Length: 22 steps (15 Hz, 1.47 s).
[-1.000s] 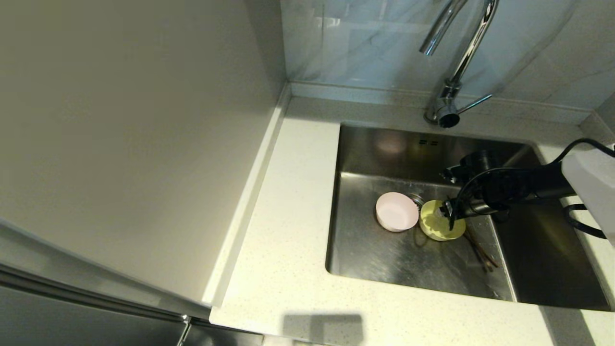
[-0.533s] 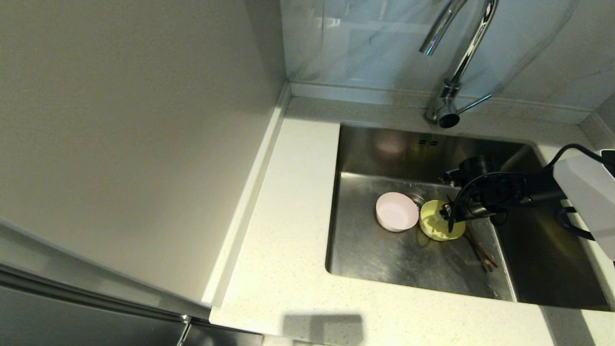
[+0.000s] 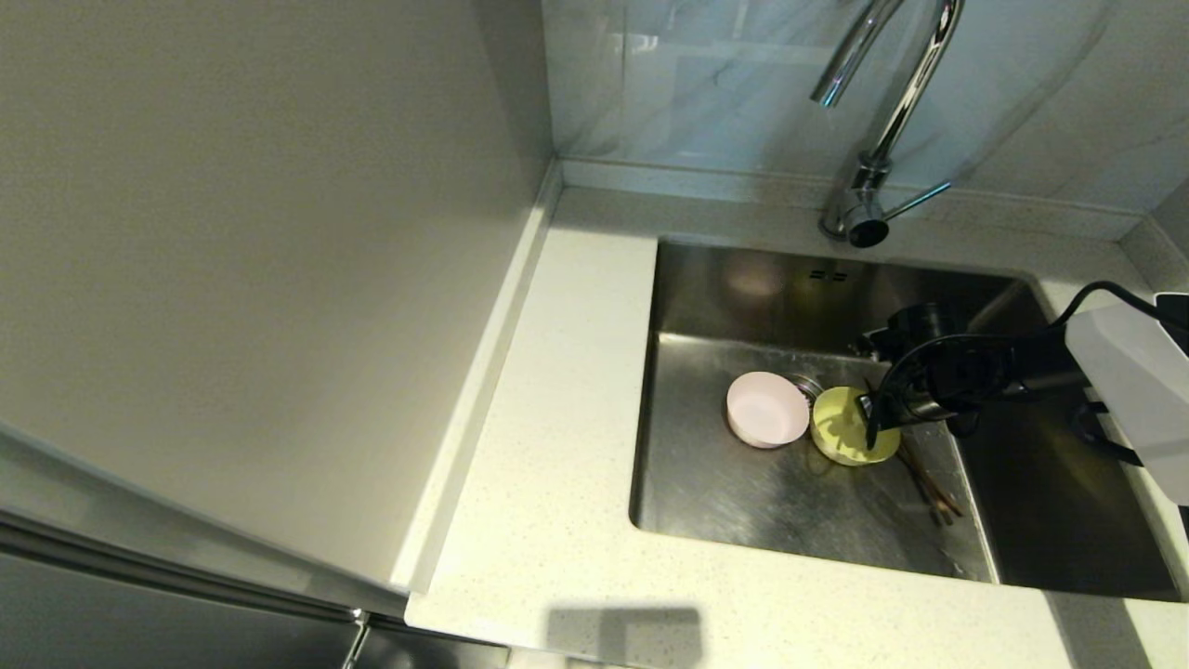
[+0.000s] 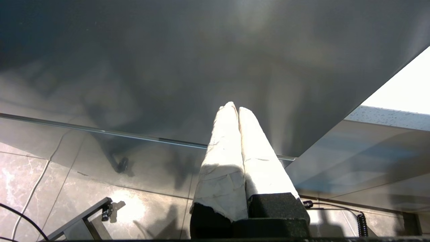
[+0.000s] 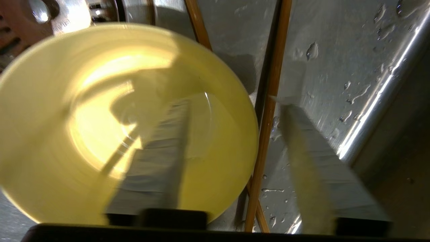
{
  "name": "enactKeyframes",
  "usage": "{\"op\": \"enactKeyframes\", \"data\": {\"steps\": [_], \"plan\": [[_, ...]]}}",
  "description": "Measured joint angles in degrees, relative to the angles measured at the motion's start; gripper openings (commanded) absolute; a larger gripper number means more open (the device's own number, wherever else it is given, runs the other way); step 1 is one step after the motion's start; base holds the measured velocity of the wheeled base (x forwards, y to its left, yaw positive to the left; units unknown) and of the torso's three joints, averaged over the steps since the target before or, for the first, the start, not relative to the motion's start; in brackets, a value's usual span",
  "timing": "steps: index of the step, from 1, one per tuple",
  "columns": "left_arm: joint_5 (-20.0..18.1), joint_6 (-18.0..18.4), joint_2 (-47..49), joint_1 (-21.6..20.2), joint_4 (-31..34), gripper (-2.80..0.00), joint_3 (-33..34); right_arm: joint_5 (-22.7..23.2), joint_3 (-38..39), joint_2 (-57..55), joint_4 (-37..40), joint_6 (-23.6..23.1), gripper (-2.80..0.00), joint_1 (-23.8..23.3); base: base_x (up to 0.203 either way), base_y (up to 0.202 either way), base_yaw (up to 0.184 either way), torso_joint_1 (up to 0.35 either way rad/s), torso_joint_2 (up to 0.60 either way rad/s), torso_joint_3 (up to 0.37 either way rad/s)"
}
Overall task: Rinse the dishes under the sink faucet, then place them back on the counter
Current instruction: Put a bowl back to the table from the sink
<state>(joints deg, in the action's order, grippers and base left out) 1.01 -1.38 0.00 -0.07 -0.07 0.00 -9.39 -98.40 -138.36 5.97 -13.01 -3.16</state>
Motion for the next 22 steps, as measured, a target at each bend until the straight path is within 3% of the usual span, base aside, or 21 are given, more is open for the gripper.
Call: {"op": "enactKeyframes", "data": {"steps": [22], "plan": [[0.04, -0.01, 0.00, 0.00, 0.00, -2.80, 0.00, 0.35, 2.24, 7.81, 0.17, 0.17, -2.80, -3.35, 0.000, 0.000, 0.000, 0.000, 0.00, 0.000]]}}
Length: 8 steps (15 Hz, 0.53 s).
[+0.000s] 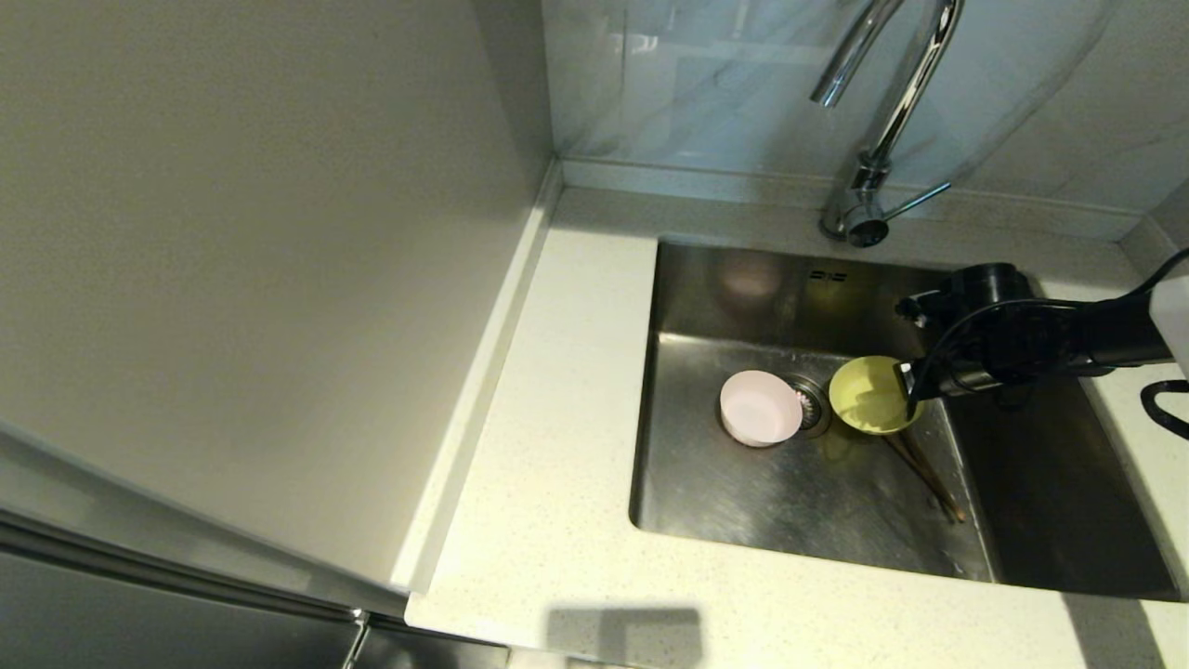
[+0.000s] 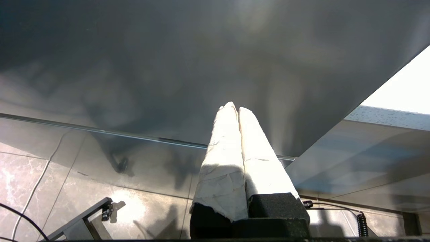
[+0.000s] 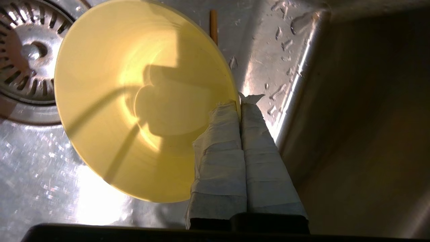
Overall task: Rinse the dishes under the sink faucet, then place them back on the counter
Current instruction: Put a bowl back to the table from the sink
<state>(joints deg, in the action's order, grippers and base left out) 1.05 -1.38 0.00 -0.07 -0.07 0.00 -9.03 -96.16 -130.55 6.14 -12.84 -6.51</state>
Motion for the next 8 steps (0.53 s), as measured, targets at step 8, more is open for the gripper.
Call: {"op": "enactKeyframes", "data": {"steps": [8], "plan": [[-0.01, 0.01, 0.00, 0.00, 0.02, -2.80, 0.00, 2.52, 5.03, 7.53, 0.35, 0.72, -2.80, -1.49, 0.000, 0.000, 0.000, 0.000, 0.00, 0.000]]}}
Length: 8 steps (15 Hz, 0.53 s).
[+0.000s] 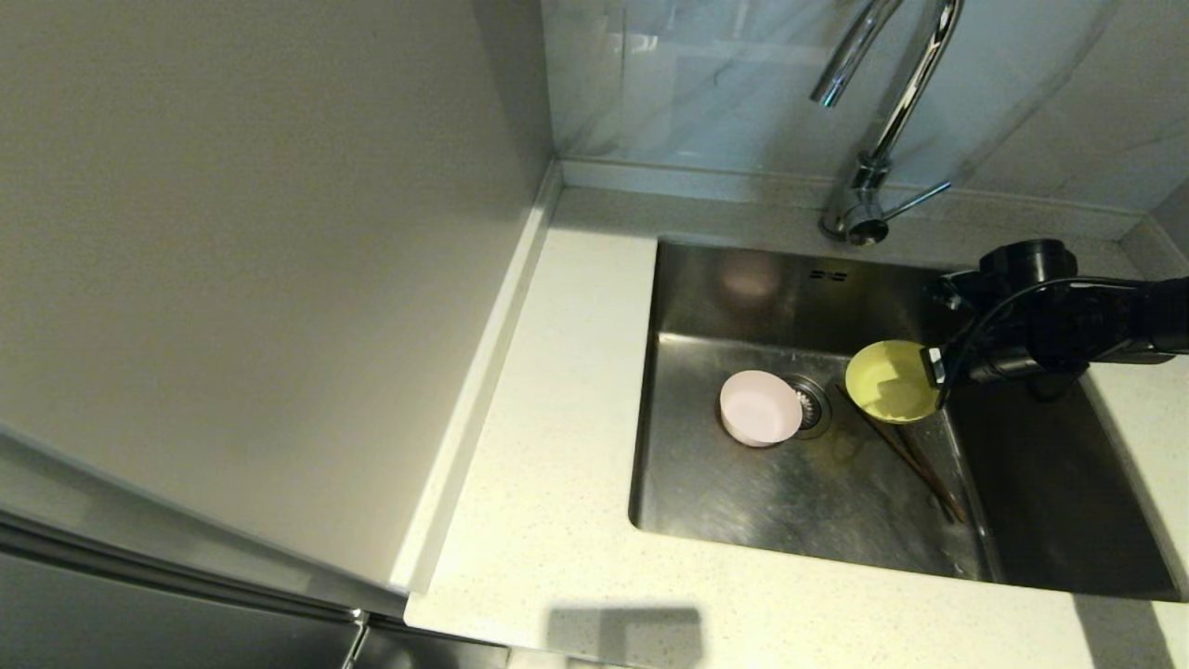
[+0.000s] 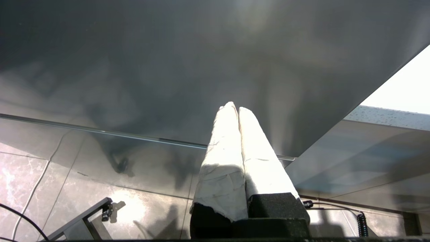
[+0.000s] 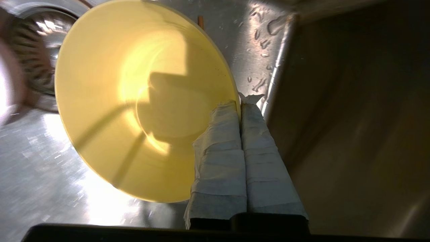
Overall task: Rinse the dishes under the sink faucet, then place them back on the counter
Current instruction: Put a bowl back to the table from the sink
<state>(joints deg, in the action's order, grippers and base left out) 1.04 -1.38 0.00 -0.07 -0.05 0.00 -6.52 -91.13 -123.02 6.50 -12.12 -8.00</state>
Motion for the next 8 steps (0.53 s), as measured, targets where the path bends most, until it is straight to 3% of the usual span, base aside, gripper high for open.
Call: {"op": "enactKeyframes", "data": {"steps": [8], "plan": [[0.00, 0.00, 0.00, 0.00, -0.02, -2.80, 0.00, 3.57, 7.23, 15.65, 2.31, 0.86, -2.80, -2.62, 0.000, 0.000, 0.000, 0.000, 0.00, 0.000]]}}
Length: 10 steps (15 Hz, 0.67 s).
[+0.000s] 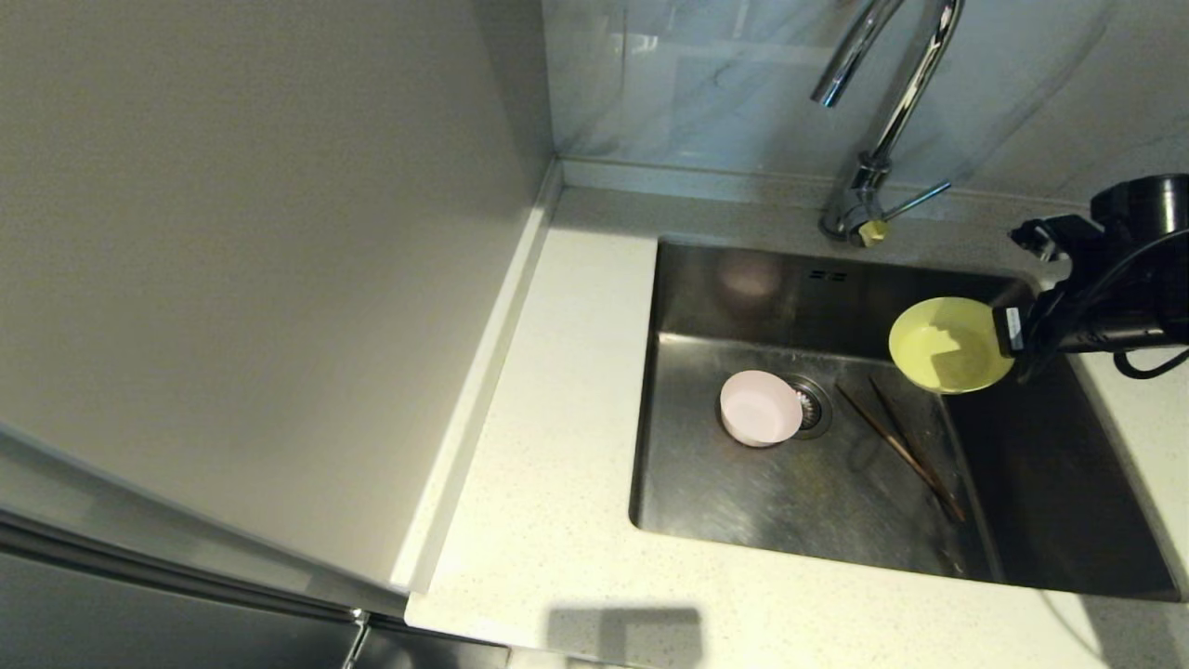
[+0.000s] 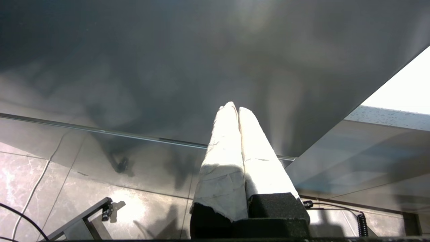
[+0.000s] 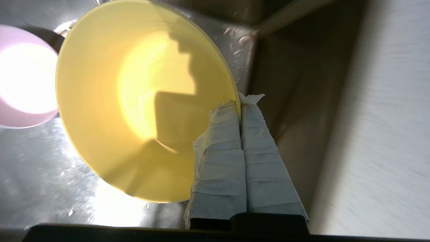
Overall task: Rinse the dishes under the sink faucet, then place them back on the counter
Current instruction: Put a bowl back to the table from the sink
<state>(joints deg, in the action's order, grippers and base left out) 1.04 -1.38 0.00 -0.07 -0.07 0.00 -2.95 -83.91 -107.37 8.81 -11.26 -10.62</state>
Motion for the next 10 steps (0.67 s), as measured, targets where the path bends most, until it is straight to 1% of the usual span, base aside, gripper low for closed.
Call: {"op": "enactKeyframes", "data": {"steps": [5, 8, 10], "plan": [[0.00, 0.01, 0.00, 0.00, 0.00, -2.80, 0.00, 1.36, -3.28, 7.89, 5.83, 0.04, -2.80, -1.01, 0.000, 0.000, 0.000, 0.000, 0.00, 0.000], [-0.02, 0.00, 0.00, 0.00, 0.00, -2.80, 0.00, 1.19, -5.70, 11.40, 5.56, 0.18, -2.80, -1.35, 0.000, 0.000, 0.000, 0.000, 0.00, 0.000], [0.00, -0.02, 0.00, 0.00, 0.00, -2.80, 0.00, 1.02, -9.22, 12.54, 4.61, 0.11, -2.80, -1.75, 0.000, 0.000, 0.000, 0.000, 0.00, 0.000]]}}
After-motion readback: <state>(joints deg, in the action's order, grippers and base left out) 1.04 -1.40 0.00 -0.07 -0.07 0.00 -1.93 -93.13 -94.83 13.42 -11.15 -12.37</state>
